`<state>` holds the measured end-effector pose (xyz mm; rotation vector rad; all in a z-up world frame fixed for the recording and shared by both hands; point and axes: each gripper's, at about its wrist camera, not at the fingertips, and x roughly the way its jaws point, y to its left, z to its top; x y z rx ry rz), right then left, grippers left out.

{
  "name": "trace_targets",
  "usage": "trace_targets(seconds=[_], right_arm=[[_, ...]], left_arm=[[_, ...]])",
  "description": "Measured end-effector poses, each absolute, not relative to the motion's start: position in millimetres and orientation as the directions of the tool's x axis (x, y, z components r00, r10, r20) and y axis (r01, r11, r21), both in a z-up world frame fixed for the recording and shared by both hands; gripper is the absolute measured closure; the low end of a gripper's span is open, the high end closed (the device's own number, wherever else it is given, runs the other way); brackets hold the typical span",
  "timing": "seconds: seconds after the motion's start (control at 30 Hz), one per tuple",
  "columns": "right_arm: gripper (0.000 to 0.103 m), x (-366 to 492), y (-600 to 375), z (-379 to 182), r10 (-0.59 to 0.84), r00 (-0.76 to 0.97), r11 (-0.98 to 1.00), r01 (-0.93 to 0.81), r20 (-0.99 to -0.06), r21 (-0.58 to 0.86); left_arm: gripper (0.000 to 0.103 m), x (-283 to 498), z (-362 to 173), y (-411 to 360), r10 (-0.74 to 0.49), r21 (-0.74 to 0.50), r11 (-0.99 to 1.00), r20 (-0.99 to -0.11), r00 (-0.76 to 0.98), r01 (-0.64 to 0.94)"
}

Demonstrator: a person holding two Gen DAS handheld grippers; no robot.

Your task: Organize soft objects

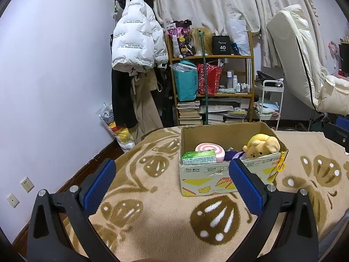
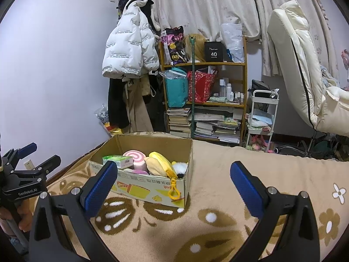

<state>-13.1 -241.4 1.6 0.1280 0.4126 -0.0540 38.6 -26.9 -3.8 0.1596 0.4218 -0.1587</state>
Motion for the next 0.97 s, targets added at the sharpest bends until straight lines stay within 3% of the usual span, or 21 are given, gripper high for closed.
trace_targets(seconds=[0.97], right_arm=[[0.000, -17.3, -249.9, 2.2, -0.038, 0.914, 0.991, 0.087, -0.405, 0.104]], left_arm=[[0.001, 37.5, -4.7, -27.2, -0.117, 0.125, 0.975, -0.422, 0.899, 0.186]])
